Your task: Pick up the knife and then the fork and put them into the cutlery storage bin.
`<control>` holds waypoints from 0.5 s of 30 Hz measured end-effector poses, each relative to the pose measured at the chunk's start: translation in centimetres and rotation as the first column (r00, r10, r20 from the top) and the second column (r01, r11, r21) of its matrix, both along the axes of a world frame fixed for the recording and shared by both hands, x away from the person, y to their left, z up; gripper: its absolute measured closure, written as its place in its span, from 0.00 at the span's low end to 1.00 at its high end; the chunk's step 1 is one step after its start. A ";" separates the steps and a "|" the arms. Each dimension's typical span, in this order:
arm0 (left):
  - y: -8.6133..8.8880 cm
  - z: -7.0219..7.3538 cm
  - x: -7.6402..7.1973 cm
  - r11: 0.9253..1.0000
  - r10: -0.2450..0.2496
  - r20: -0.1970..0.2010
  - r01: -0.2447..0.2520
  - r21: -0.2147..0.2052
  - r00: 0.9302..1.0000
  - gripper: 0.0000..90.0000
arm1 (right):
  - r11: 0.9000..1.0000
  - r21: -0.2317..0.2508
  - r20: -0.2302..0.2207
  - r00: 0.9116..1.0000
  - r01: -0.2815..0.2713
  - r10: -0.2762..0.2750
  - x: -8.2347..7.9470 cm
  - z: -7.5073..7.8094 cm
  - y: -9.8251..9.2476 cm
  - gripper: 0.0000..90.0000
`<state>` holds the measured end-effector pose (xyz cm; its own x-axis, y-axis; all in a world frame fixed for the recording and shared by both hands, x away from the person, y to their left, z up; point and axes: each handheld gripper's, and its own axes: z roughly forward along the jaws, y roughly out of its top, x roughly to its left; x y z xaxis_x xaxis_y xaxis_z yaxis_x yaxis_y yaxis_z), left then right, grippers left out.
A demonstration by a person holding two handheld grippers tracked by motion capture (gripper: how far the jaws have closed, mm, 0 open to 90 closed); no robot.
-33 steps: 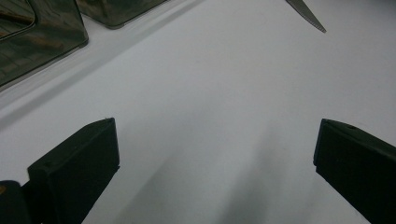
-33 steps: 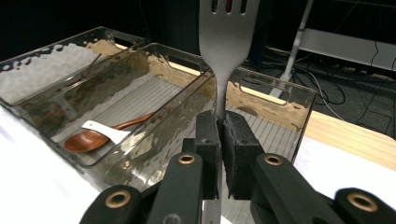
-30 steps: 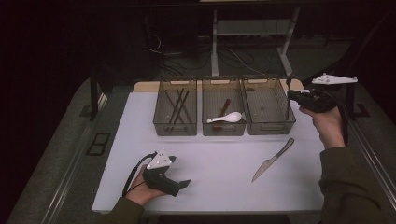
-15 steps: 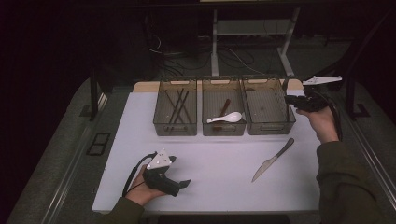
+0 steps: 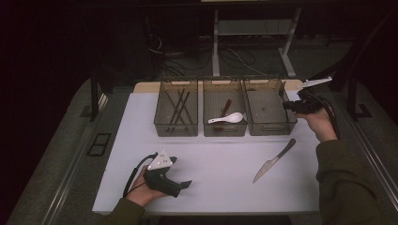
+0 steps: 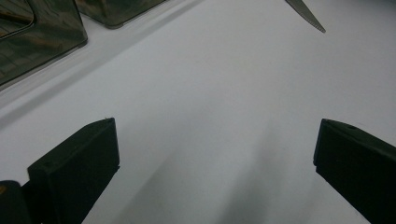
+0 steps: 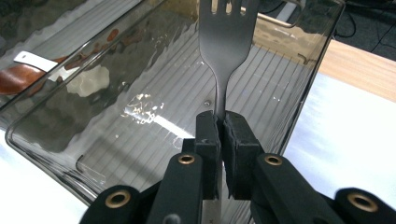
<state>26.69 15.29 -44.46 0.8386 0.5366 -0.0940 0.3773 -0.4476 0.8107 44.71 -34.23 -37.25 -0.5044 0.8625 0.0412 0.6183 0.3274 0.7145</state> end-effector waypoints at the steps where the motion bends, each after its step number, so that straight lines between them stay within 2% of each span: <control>1: 0.0 0.0 0.0 1.000 0.000 0.000 0.000 0.000 1.000 0.00 | 1.000 -0.003 -0.004 1.000 -0.001 0.001 0.0 0.0 0.0 0.94; 10: 0.0 0.0 0.0 1.000 -0.001 0.000 0.001 0.000 1.000 0.00 | 0.999 -0.033 -0.059 0.998 -0.026 0.024 0.8 -0.3 0.8 0.94; 15: 0.0 0.0 0.0 1.000 -0.001 0.001 0.001 -0.002 1.000 0.00 | 0.998 -0.046 -0.073 0.997 -0.041 0.037 1.2 -0.4 1.4 0.94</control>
<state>26.68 15.31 -44.44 0.8394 0.5353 -0.0944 0.3759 -0.4461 0.8122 45.92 -32.86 -37.68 -0.5349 0.8441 0.0382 0.6537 0.3847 0.6517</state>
